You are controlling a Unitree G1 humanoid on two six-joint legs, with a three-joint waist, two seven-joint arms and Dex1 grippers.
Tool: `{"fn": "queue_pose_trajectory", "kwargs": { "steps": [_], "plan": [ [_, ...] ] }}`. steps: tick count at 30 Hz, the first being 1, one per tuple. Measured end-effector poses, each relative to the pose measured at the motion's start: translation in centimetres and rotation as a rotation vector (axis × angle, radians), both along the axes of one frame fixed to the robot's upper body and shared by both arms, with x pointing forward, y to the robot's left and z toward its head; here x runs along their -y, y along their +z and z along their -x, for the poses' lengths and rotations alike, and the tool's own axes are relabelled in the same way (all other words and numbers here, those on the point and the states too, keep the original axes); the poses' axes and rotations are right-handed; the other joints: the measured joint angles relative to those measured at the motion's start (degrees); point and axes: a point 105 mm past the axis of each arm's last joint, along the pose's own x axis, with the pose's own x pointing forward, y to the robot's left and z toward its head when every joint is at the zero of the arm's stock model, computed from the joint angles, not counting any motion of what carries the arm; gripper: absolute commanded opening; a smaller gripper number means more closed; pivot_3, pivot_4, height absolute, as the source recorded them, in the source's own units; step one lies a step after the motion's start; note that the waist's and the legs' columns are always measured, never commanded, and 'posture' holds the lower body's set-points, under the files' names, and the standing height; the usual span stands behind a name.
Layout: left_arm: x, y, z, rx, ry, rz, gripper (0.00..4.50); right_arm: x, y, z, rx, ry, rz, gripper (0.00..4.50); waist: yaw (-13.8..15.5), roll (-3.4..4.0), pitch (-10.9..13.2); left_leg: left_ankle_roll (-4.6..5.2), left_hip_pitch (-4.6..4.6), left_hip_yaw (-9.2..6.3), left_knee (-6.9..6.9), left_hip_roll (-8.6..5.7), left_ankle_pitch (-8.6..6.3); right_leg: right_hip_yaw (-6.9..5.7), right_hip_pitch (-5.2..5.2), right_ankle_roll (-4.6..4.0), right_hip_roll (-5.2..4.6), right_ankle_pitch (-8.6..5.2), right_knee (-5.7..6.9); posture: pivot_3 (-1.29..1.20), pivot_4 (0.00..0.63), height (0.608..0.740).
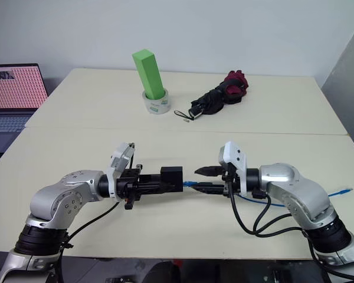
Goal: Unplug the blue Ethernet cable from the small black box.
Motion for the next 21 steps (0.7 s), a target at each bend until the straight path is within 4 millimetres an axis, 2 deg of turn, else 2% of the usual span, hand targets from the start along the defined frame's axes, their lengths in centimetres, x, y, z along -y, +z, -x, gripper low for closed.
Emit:
{"fn": "queue_pose_trajectory", "kwargs": {
  "steps": [8,17,21],
  "plan": [
    [0.12,0.15,0.11,0.011,-0.006,-0.001,0.78,-0.72,-0.32,0.13,-0.108,0.021,-0.005,2.12,-0.03,0.0,0.0,0.01,0.0,0.0,0.0,0.0,-0.01,0.0,-0.02,0.0,0.0,0.0,0.02,0.0,0.15,0.74],
    [0.18,0.17,0.22,0.015,-0.009,-0.001,0.78,-0.76,-0.27,-0.16,-0.112,0.026,0.002,2.12,-0.04,0.0,0.0,0.01,0.0,0.0,-0.01,0.0,-0.01,0.0,-0.02,0.0,0.0,0.0,0.01,0.0,0.15,0.74],
    [0.18,0.16,0.22,0.016,-0.008,-0.001,0.78,-0.94,-0.24,-0.37,-0.095,0.03,0.02,1.47,-0.05,0.0,0.0,0.01,0.0,-0.01,-0.01,0.0,-0.01,-0.01,-0.02,0.0,0.0,0.0,0.01,0.0,0.15,0.74]
  ]
}}
